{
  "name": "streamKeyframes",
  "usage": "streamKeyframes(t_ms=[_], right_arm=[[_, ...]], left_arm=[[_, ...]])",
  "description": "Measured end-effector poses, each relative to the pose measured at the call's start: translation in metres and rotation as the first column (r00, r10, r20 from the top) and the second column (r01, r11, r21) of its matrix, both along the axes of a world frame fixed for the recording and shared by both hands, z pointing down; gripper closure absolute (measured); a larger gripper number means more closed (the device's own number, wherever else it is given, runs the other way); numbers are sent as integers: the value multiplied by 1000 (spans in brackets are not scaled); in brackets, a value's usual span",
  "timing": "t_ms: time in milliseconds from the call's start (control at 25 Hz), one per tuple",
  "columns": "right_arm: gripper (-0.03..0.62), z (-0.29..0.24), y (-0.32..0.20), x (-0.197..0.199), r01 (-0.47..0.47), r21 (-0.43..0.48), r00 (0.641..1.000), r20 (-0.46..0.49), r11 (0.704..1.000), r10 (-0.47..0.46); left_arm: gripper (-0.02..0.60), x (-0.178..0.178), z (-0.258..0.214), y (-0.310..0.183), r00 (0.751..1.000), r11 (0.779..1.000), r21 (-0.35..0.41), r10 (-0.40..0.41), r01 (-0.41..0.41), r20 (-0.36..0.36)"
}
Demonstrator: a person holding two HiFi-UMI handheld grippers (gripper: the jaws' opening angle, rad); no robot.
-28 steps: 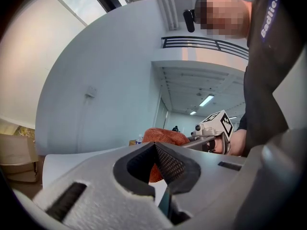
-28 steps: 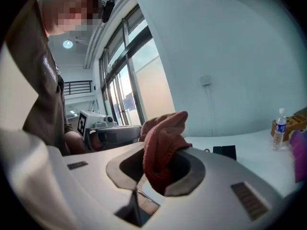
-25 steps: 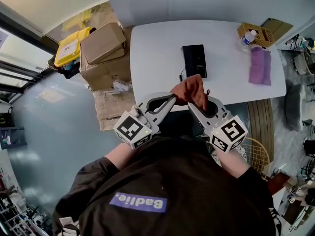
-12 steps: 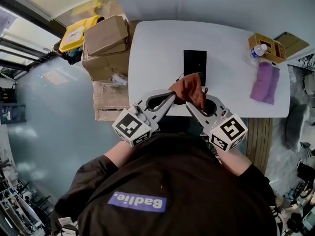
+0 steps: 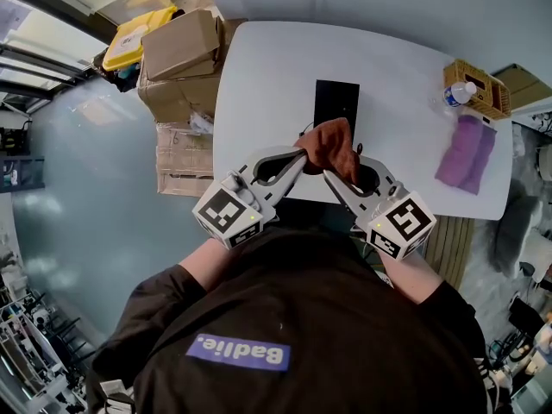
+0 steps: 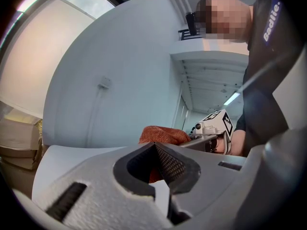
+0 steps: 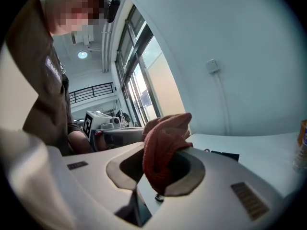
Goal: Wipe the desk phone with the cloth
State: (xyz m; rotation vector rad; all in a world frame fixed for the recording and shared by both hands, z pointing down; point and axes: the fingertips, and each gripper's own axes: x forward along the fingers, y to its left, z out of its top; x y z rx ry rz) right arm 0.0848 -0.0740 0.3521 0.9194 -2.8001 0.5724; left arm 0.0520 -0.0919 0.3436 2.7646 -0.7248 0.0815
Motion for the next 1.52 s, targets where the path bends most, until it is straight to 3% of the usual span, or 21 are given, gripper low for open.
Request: streamKeyframes(t_ms=[760,1520], right_arm=[[499,30,-57,6,-37,-20,999,-25,999,36],[500,140,-174,42,-183,-47,954,-251,982,165]], left_arm=[[566,3,25,-49,1000,1000,-13,8,-8,2],[566,1,54,-96,1000,999,-44,-3,2,-22]])
